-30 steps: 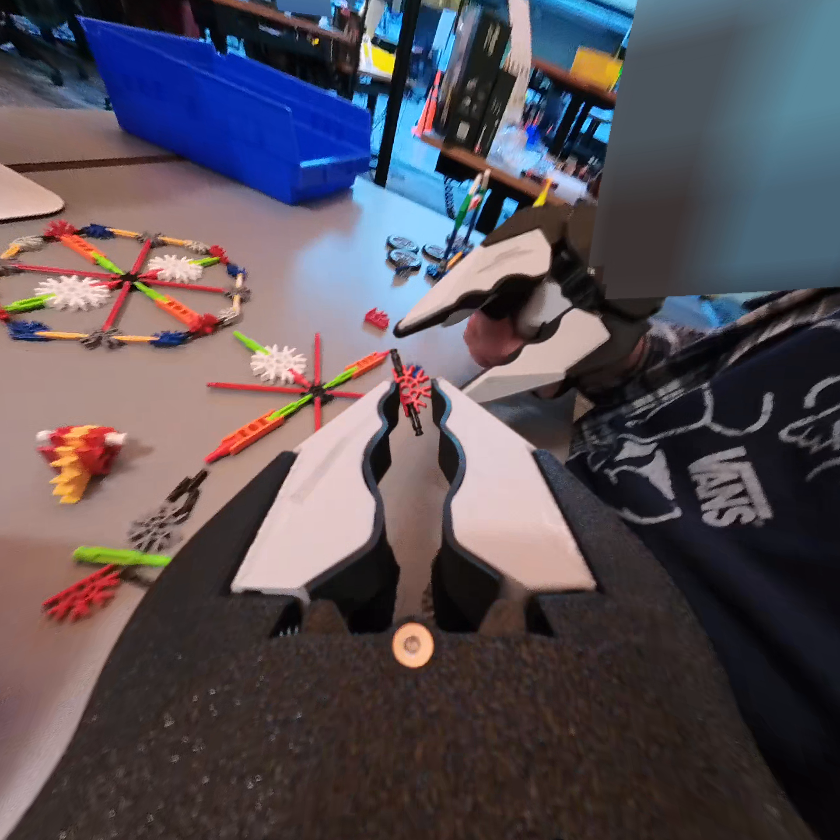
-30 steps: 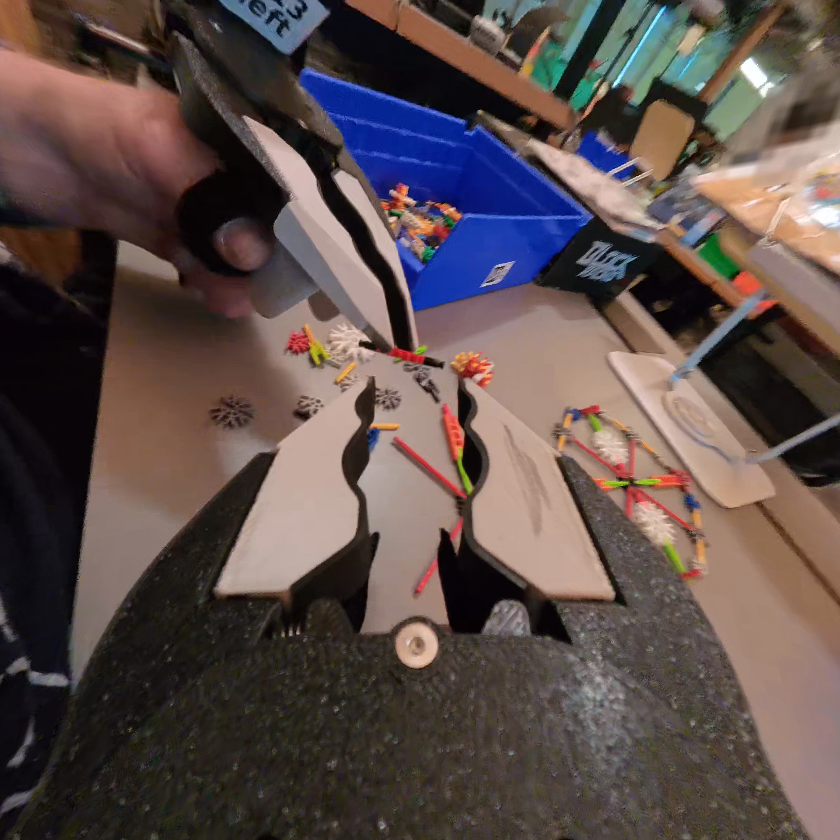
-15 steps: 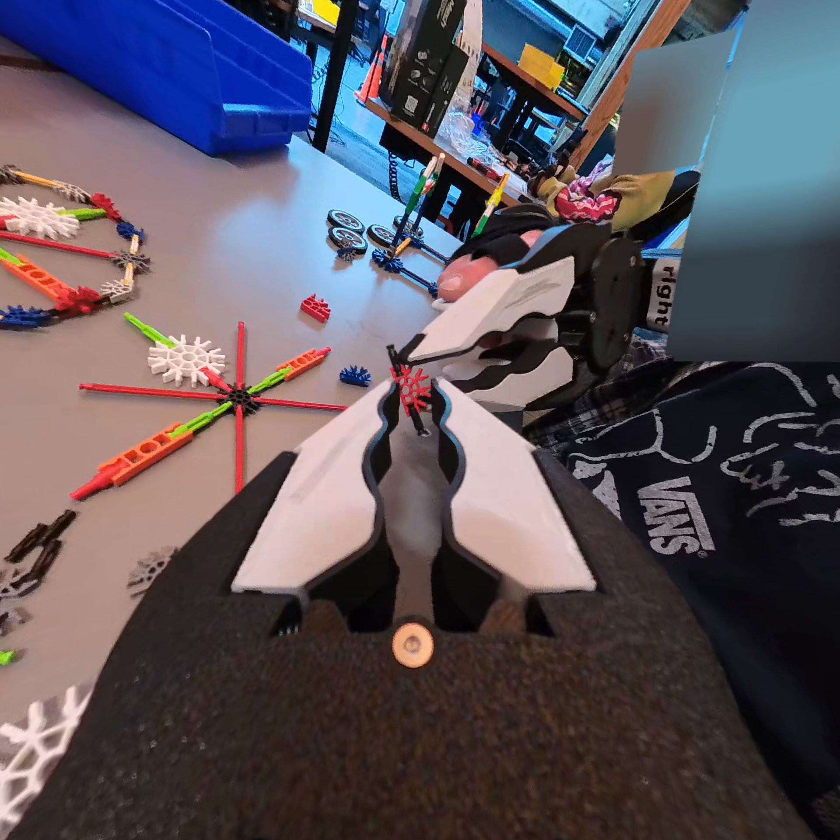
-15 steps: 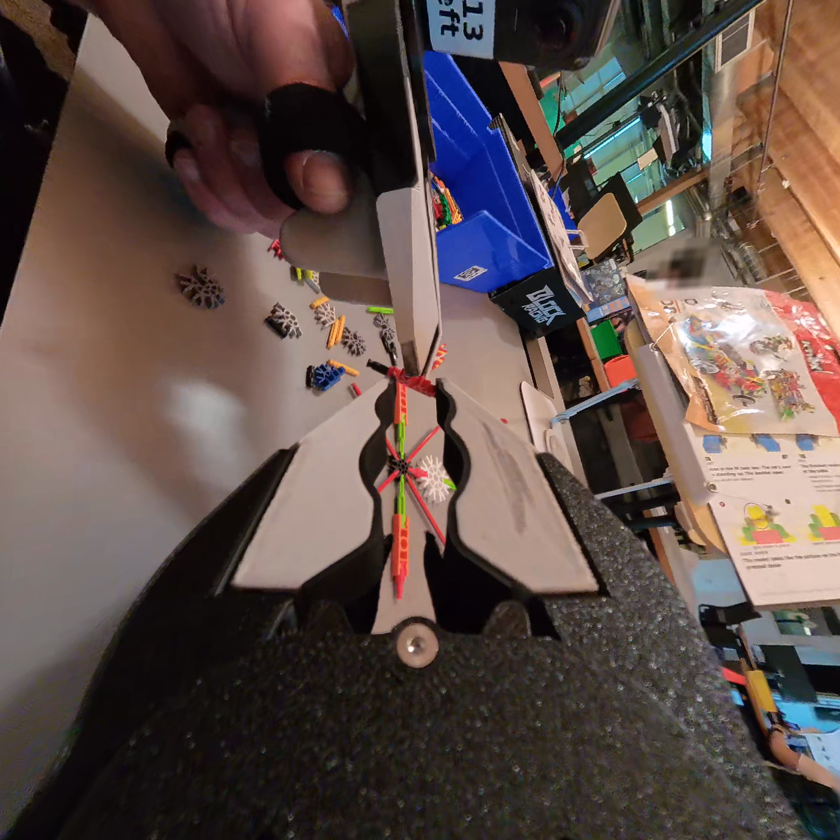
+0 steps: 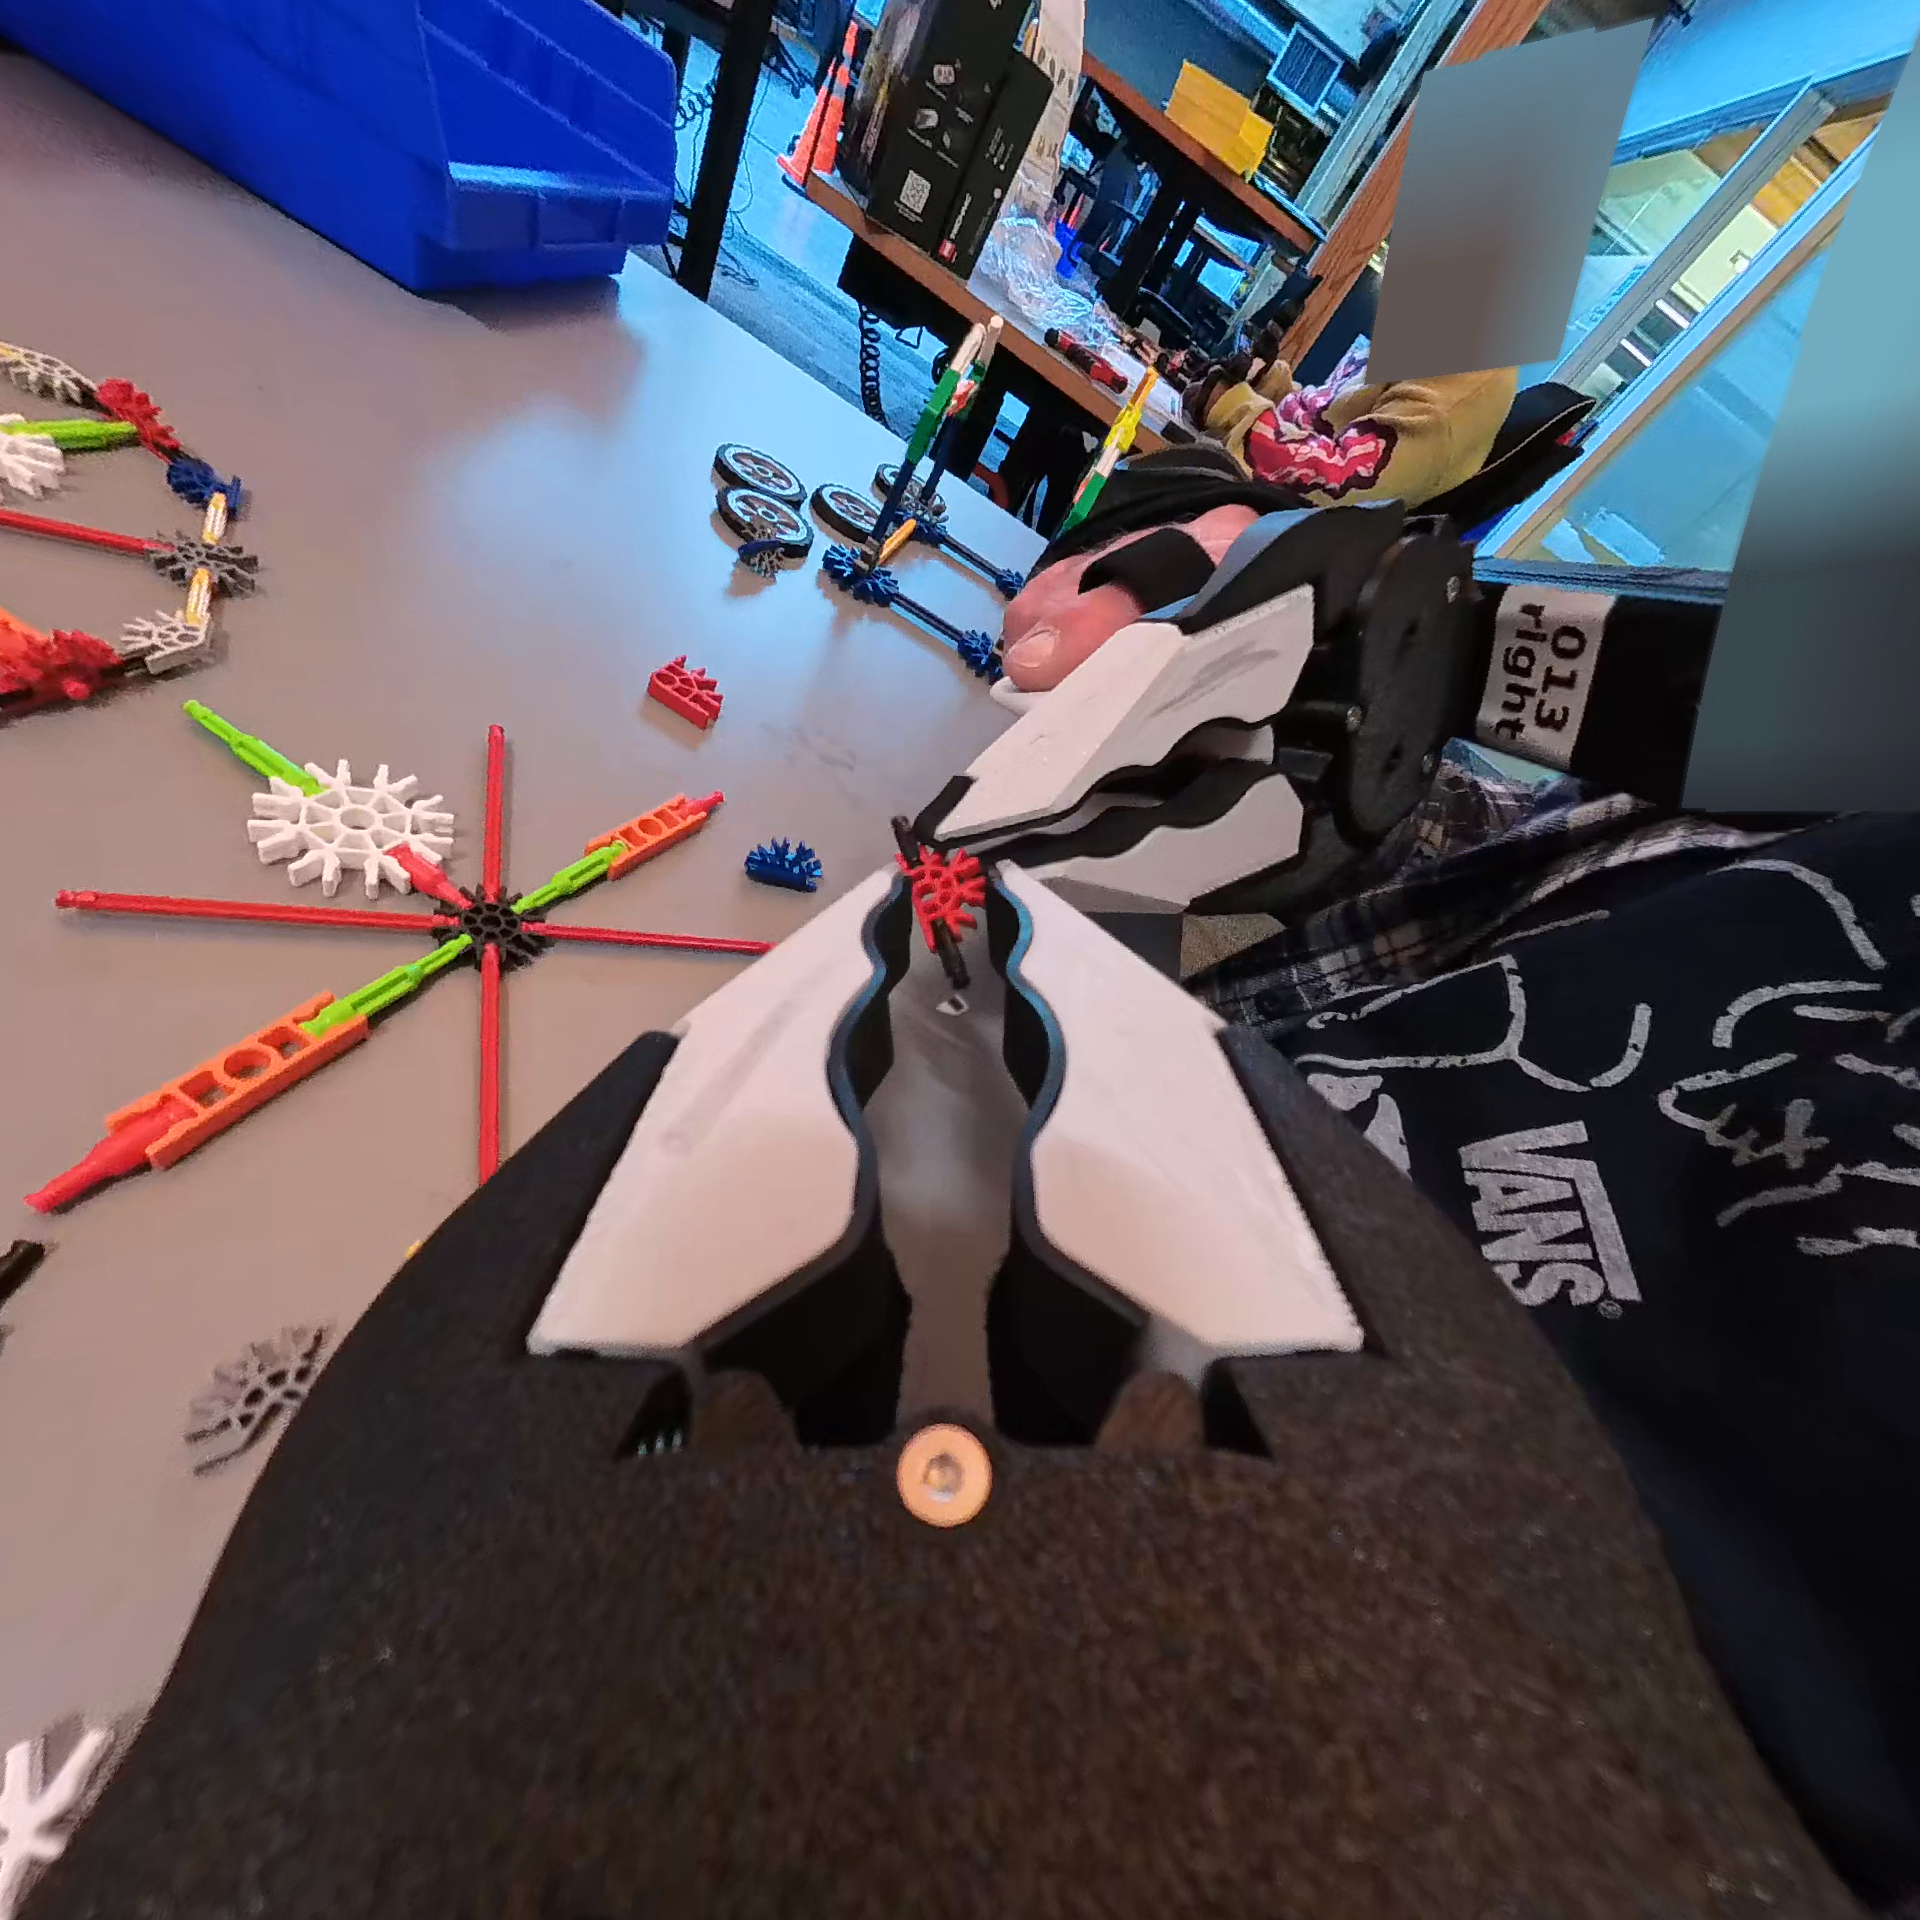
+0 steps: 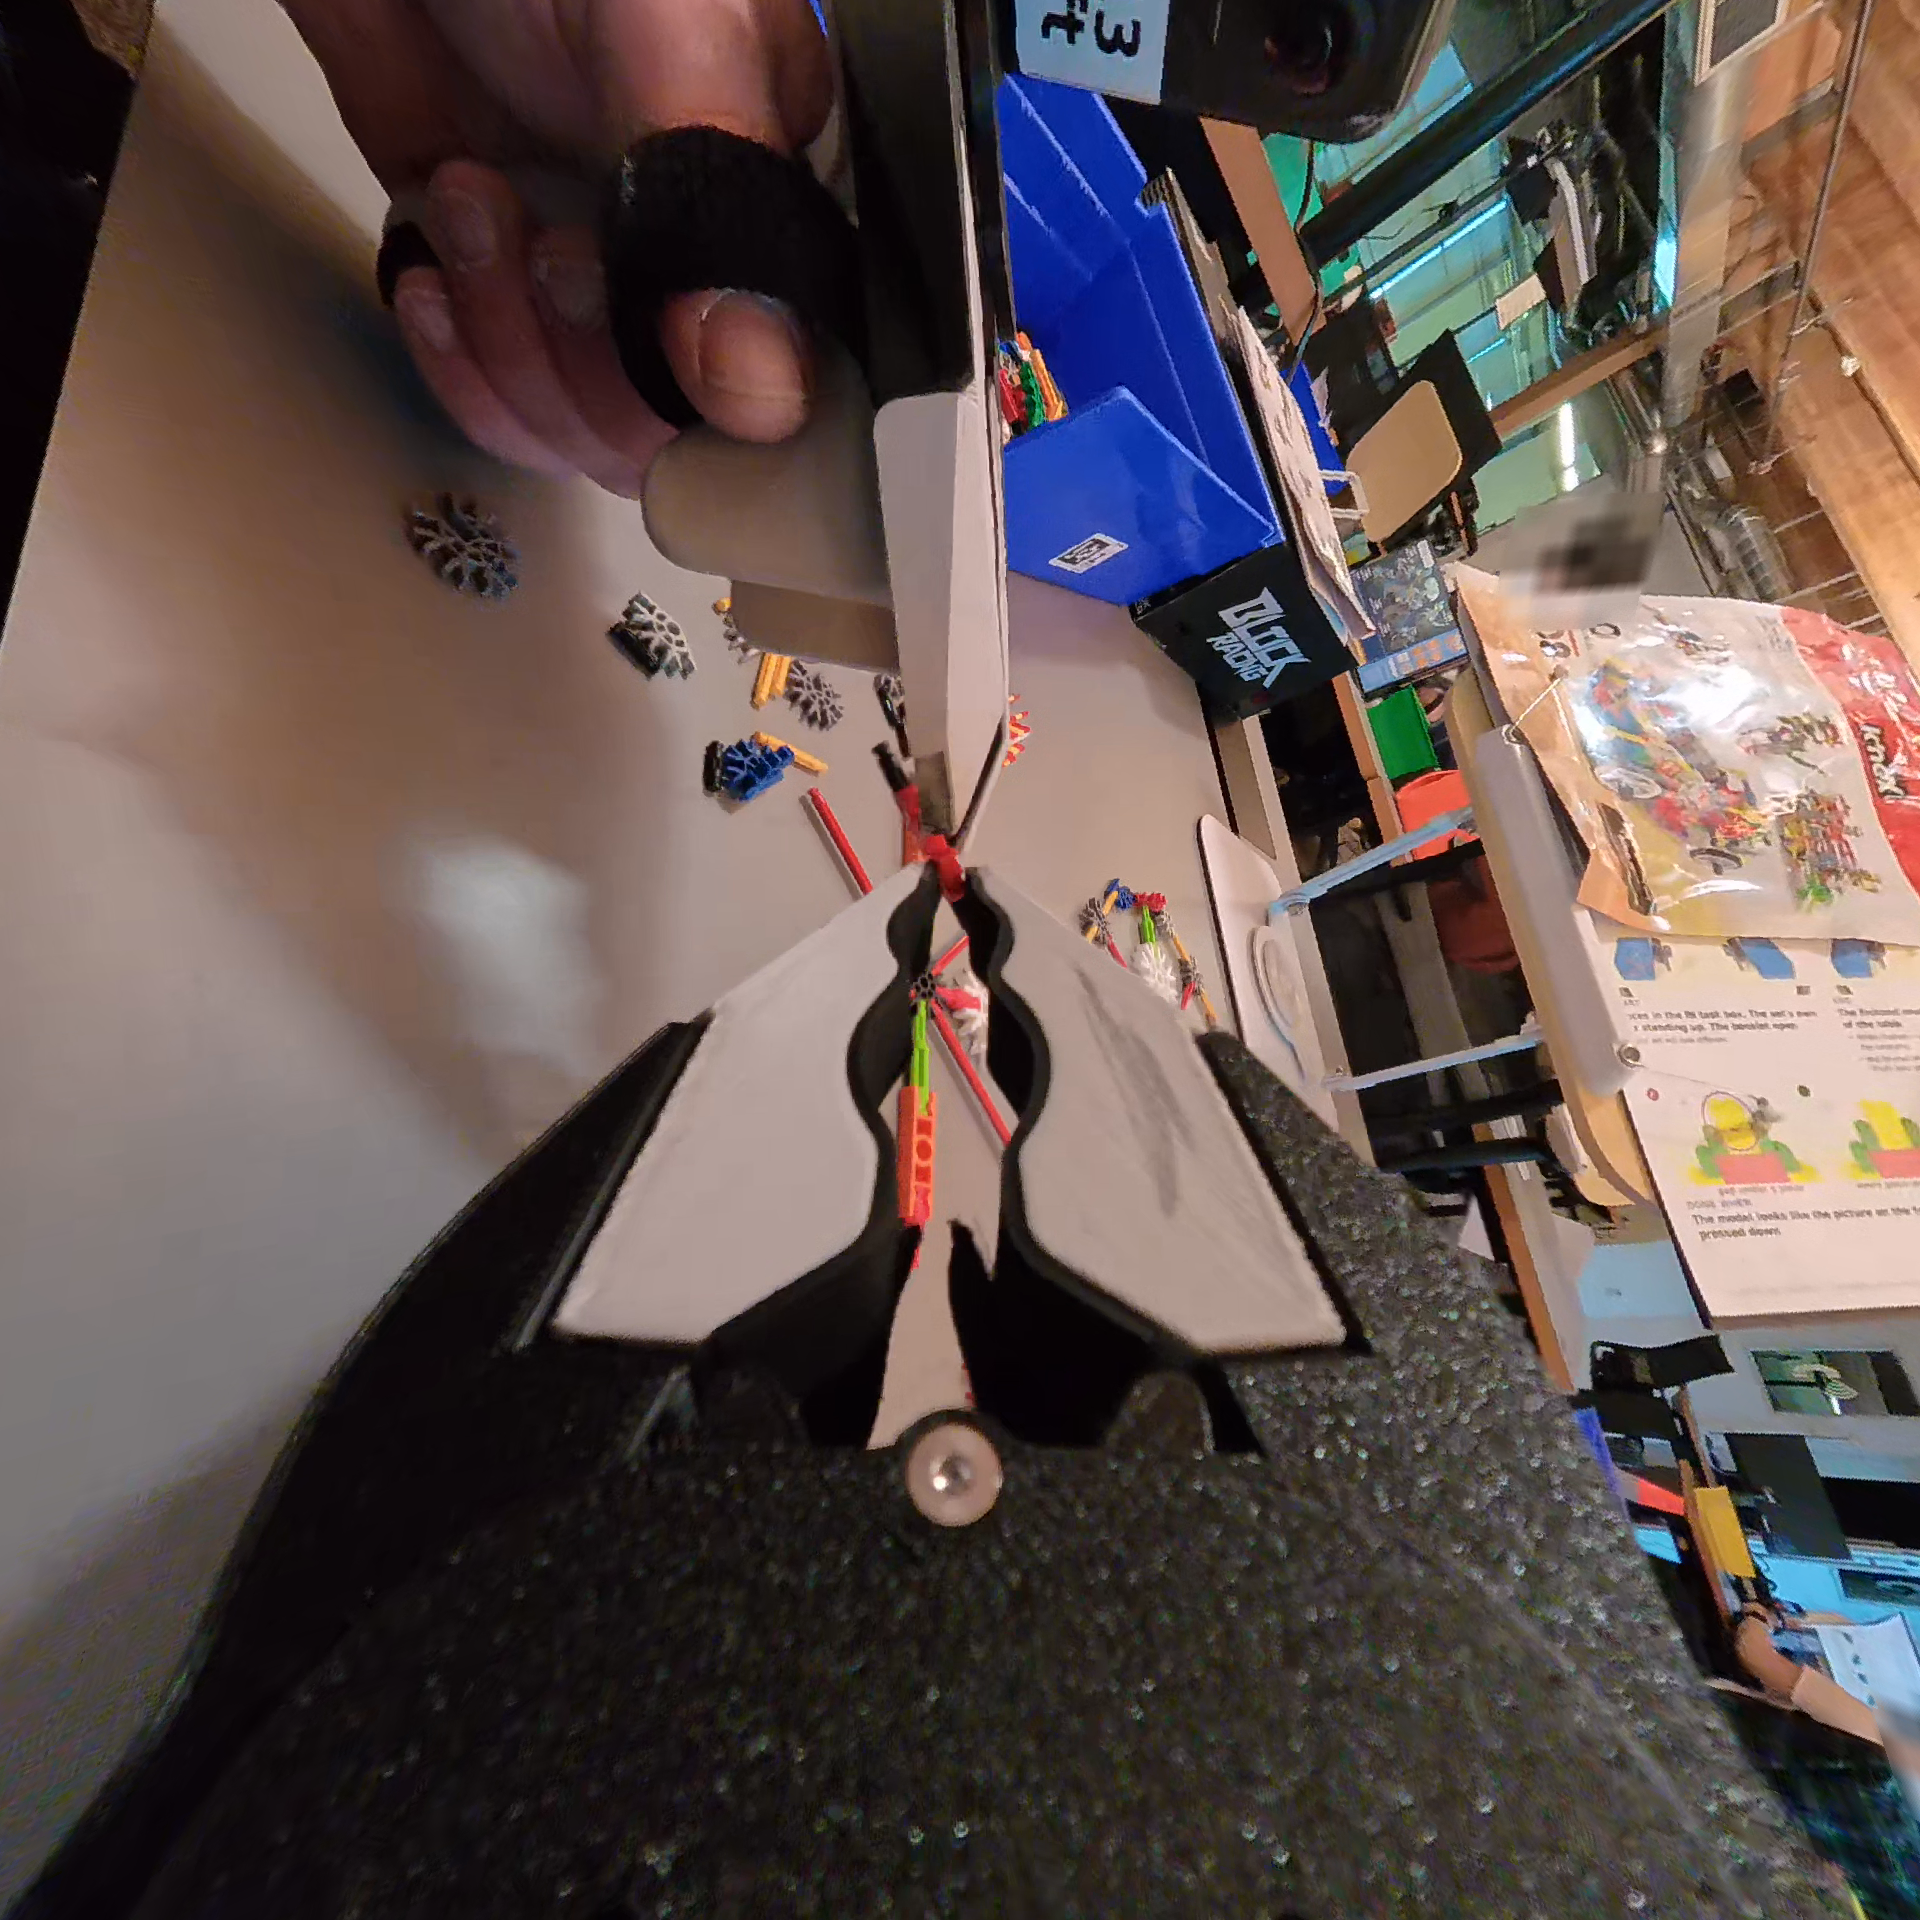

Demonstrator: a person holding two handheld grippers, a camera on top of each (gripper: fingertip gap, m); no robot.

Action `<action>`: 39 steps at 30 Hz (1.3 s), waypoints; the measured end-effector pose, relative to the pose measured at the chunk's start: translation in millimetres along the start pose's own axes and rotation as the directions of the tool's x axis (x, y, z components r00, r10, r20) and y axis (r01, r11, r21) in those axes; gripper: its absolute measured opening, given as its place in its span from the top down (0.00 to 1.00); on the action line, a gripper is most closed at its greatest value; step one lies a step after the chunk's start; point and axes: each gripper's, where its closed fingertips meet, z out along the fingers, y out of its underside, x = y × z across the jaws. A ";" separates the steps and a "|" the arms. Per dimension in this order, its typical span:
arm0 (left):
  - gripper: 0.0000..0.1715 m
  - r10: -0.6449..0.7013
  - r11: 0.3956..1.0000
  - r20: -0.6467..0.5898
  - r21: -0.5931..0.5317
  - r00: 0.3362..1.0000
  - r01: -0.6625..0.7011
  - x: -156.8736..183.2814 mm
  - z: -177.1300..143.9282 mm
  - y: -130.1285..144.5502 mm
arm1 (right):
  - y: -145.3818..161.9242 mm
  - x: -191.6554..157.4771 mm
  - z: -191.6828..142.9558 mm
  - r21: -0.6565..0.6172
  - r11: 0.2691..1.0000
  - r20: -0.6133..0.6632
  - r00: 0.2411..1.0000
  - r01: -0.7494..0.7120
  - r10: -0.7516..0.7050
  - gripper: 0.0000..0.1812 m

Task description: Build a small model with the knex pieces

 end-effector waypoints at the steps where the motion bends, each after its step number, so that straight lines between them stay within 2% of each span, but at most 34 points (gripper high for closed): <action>1: 0.92 0.001 1.000 -0.001 0.003 1.000 -0.001 0.0 0.3 -0.7 | 0.8 0.5 -0.6 -0.001 1.000 0.001 1.000 -0.003 0.003 0.98; 16: 0.89 0.029 0.999 -0.001 0.034 1.000 -0.029 2.0 3.1 -7.1 | 7.0 4.7 -6.3 -0.006 0.999 0.009 0.999 -0.047 0.047 0.98; 26: 0.86 0.056 0.997 0.066 0.043 0.996 -0.059 -11.2 -6.7 -14.4 | 21.1 7.6 -9.1 -0.036 0.989 0.022 0.990 -0.141 0.142 0.99; 32: 0.86 0.127 0.992 0.169 -0.024 0.977 -0.125 -28.8 -14.7 -10.4 | 50.1 12.2 -10.4 -0.140 0.951 0.021 0.959 -0.276 0.281 0.98; 39: 0.86 0.262 0.961 0.303 -0.167 0.916 -0.220 -52.4 -43.3 -4.6 | 91.8 1.4 -21.1 -0.311 0.847 0.073 0.877 -0.432 0.475 0.99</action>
